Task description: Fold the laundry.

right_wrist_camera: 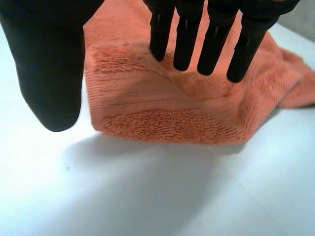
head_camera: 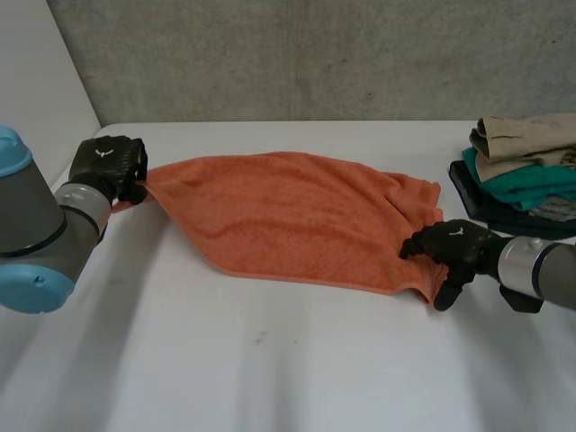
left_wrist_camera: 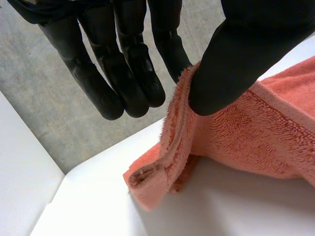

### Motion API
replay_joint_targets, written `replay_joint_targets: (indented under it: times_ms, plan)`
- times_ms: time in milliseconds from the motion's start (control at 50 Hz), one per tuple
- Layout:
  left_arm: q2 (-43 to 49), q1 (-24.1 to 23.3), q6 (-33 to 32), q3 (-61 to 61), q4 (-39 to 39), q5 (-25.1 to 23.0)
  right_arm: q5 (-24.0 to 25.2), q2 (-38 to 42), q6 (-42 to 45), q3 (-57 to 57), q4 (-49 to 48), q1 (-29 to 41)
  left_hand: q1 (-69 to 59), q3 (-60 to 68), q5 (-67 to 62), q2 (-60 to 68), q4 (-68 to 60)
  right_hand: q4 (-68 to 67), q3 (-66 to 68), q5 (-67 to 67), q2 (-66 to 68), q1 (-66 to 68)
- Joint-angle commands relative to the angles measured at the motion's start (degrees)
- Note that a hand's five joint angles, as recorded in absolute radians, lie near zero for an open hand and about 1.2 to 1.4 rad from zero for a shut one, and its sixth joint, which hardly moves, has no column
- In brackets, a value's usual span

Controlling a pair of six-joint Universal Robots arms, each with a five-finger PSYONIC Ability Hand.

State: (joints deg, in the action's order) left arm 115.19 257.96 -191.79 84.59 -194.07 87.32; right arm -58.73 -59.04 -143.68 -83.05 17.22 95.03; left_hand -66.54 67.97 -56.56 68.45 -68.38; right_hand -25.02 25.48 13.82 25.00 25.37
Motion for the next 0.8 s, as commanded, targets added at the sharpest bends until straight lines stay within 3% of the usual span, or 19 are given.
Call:
replay_joint_targets:
  times_ms: [20, 260, 480, 640, 800]
  plan:
    - [-0.1, 0.3, 0.7, -0.1, 0.5, -0.1, -5.8, -8.9, 2.9, -11.6, -10.8, 4.9, -13.5, 12.0, -13.4, 11.6, -11.6, 3.6, -4.0, -2.4, -3.6, -3.9]
    - [-0.3, 1.0, 0.7, -0.1, 0.6, 0.0, -21.6, -2.3, -6.9, -14.2, -29.8, 11.3, -13.5, 12.0, -13.4, 11.6, -11.6, 2.2, -2.7, -1.0, -2.2, -2.6]
    - [-1.5, 1.2, 0.7, 0.1, 1.7, 0.0, -30.1, 1.3, -20.6, -9.3, -27.4, 14.7, -13.5, 12.0, -13.4, 11.6, -11.6, 5.8, -6.2, -4.6, -5.7, -6.1]
    - [-2.1, 1.1, 0.7, 0.3, 2.1, 0.1, -33.9, 2.5, -28.3, -6.1, -26.2, 15.4, -13.5, 12.0, -13.4, 11.6, -11.6, 8.6, -9.1, -7.4, -8.6, -9.0]
    - [-2.2, 0.8, 0.5, 0.5, 2.6, 0.2, -34.3, 1.8, -31.0, -5.7, -24.7, 17.5, -13.5, 12.0, -13.4, 11.6, -11.6, 11.3, -11.8, -10.1, -11.3, -11.7]
